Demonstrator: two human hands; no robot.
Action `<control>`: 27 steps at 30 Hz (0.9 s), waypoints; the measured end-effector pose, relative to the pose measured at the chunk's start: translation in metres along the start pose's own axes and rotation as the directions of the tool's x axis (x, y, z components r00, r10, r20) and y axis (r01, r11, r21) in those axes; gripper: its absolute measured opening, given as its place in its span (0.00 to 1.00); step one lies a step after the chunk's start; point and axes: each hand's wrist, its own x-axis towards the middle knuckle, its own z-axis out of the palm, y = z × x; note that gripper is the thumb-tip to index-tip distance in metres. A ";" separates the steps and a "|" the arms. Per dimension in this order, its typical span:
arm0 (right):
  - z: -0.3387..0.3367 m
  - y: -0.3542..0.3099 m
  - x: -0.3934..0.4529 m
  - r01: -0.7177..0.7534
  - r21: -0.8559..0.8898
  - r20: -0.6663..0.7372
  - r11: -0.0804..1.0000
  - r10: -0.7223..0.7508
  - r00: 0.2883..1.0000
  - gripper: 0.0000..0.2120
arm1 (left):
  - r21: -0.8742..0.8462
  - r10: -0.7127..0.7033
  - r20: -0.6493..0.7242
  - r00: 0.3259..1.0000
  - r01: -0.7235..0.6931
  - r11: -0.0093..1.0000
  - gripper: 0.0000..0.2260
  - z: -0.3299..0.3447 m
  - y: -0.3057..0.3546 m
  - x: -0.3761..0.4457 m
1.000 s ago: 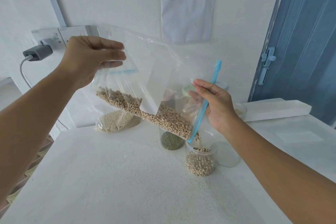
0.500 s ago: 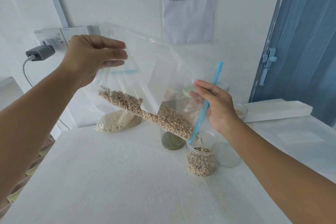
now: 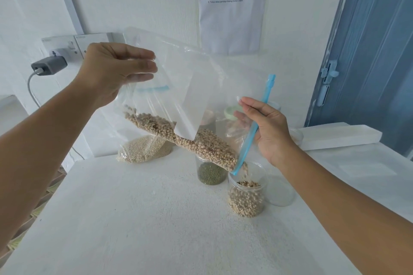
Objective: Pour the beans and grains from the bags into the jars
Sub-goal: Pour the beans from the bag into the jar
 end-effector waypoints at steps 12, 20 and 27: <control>-0.001 0.003 0.003 0.008 0.012 -0.004 1.000 -0.008 1.000 0.10 | -0.005 0.008 0.005 1.000 -0.008 1.000 0.11 0.002 0.002 0.002; 0.000 0.001 0.004 0.015 -0.001 -0.008 1.000 -0.015 1.000 0.10 | 0.000 0.005 0.003 1.000 -0.005 1.000 0.12 0.001 0.000 0.004; 0.002 0.001 0.006 0.002 0.009 -0.002 1.000 -0.002 1.000 0.10 | 0.008 0.012 0.009 1.000 -0.012 1.000 0.14 -0.001 0.001 0.007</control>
